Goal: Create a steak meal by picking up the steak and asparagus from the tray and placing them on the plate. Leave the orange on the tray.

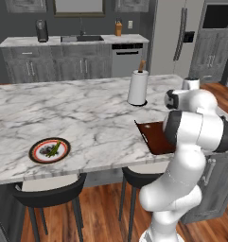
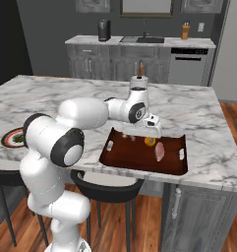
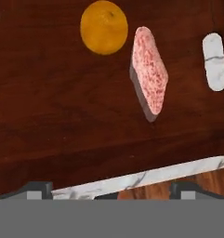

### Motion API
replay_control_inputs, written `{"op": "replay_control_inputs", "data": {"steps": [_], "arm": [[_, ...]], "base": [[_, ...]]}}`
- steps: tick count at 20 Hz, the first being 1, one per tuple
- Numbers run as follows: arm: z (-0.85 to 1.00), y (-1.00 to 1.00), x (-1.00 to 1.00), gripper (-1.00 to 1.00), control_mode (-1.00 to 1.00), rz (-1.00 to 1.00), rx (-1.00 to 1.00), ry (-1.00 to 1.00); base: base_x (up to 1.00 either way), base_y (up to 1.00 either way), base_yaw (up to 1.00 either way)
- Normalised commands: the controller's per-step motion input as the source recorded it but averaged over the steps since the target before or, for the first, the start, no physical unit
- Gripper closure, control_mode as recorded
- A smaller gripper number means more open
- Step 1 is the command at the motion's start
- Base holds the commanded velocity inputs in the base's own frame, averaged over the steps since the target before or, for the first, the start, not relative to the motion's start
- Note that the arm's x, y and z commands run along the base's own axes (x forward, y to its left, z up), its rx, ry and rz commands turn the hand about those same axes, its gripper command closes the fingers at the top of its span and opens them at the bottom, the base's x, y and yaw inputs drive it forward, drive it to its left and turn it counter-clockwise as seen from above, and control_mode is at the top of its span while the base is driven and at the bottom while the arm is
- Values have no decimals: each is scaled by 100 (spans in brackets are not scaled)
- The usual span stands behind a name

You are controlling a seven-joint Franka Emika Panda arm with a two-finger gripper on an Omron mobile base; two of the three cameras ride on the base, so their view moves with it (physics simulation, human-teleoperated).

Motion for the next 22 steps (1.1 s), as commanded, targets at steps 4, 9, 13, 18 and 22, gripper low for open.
{"op": "replay_control_inputs", "data": {"steps": [4, 9, 13, 18, 22], "arm": [[-33, -51, 59, -100, -100, 0, 0, 0], [-35, -40, 49, -100, -100, 0, 0, -1], [-42, -28, 26, -100, -100, 0, 0, -1], [-40, -13, 13, -100, -100, 1, 0, 0], [-41, -15, 16, -100, -100, 2, 0, 0]], "base": [[0, 0, 0], [0, 0, 0], [0, 0, 0], [0, 0, 0], [0, 0, 0]]}}
